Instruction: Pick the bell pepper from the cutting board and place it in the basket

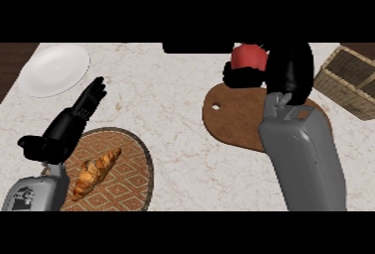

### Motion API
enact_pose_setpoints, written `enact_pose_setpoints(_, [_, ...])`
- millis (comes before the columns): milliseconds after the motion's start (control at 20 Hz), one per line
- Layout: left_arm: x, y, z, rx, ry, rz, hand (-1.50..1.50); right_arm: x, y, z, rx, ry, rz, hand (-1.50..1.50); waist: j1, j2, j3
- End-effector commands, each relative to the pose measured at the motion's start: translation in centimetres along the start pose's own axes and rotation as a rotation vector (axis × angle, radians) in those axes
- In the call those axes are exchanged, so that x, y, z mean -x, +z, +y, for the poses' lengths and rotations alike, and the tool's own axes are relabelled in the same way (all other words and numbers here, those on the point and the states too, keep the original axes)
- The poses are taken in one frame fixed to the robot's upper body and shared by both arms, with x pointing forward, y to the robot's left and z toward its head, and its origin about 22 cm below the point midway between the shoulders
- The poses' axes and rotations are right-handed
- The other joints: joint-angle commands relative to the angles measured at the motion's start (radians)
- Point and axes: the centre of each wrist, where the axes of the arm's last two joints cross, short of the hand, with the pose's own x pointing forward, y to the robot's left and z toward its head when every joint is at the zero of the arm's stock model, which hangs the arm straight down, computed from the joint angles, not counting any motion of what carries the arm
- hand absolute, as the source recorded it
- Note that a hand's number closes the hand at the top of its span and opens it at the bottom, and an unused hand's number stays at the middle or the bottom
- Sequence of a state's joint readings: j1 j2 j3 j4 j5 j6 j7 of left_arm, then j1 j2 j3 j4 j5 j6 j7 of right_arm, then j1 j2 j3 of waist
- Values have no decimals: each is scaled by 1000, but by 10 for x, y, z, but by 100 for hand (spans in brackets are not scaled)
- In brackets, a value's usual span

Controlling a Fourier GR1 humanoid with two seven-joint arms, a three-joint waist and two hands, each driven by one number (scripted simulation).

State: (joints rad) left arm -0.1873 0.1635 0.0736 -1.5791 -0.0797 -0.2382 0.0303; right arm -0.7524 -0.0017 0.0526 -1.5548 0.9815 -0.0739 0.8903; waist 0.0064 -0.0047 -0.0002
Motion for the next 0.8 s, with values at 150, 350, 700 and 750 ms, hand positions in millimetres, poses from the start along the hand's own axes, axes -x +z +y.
enact_pose_setpoints(150, [-2, 15, 0, 0, -19, 3, 0, -59, 13, -57, 153, -118, 3, 150, -1, 1, 0])
enact_pose_setpoints(350, [12, -6, 20, -25, 2, 2, 0, -58, 11, -67, 197, -63, 52, 150, -14, 4, 0])
enact_pose_setpoints(700, [-10, 1, -7, -13, -7, 5, 0, -66, -44, -108, 293, 35, 116, 150, -1, 3, 0])
enact_pose_setpoints(750, [1, -2, -9, 18, -10, -4, 0, -76, -51, -98, 303, 13, 124, 150, 2, 6, 0])
